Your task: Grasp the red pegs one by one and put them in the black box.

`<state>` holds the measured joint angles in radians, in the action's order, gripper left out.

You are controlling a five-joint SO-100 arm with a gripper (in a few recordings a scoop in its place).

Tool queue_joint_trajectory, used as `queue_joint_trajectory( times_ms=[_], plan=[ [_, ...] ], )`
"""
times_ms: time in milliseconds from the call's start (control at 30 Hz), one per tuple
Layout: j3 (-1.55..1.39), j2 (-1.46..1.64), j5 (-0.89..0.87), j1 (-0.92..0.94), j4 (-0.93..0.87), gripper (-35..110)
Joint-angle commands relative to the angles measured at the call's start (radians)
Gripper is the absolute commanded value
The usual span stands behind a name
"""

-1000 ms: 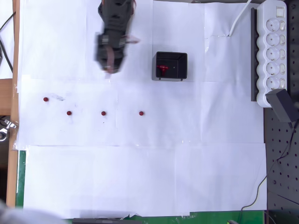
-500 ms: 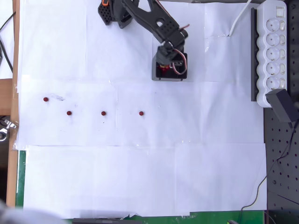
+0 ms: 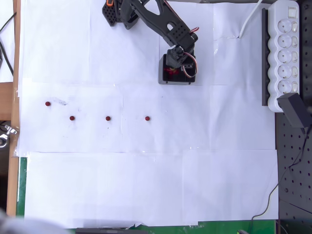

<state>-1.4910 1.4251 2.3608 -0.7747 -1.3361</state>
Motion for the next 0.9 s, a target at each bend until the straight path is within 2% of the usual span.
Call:
queue_joint_trajectory(
  times_ms=[0,200,467,567,667,867],
  plan=[
    [-0.118,-0.044,0.008,0.018,-0.061,19],
    [-0.284,-0.175,-0.015,0.153,-0.166,19],
    [-0.181,-0.301,-0.206,0.494,-0.069,19],
    [-0.021,-0.308,-0.353,0.620,0.035,19],
    [0.179,-0.311,-0.492,0.709,0.221,19],
    [0.457,-0.288,-0.615,0.736,0.566,19]
  ],
)
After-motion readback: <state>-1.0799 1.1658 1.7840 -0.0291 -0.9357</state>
